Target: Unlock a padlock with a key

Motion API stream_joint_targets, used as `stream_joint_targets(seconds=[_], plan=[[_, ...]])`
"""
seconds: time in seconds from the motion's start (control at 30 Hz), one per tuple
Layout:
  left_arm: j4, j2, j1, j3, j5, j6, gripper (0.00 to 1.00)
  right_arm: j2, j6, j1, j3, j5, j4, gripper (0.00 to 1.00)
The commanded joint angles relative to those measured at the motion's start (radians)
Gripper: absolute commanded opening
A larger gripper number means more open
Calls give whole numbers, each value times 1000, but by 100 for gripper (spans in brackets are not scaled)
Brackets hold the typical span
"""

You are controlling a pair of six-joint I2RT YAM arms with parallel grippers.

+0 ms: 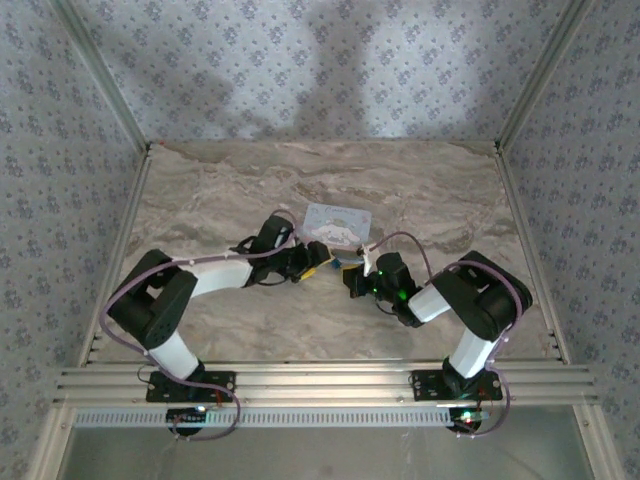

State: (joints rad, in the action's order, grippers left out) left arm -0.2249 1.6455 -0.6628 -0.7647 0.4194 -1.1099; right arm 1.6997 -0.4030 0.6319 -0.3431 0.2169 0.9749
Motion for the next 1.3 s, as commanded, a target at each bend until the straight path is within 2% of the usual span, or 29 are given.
stream_joint_targets(seconds=[0.0, 0.1, 0.43, 0.63, 1.27], plan=[[-168, -18, 0, 74, -11, -120, 66, -36, -81, 13, -11, 30, -52, 0], [-285, -10, -3, 127, -20, -173, 63, -47, -128, 13, -9, 46, -70, 0], [-408, 64, -21, 133, -2, -231, 54, -72, -205, 15, -29, 82, -138, 0], [-398, 92, -32, 117, 2, -246, 52, -78, -250, 14, -62, 108, -185, 0], [-473, 171, -50, 84, 18, -300, 42, -92, -395, -11, -89, 172, -150, 0]])
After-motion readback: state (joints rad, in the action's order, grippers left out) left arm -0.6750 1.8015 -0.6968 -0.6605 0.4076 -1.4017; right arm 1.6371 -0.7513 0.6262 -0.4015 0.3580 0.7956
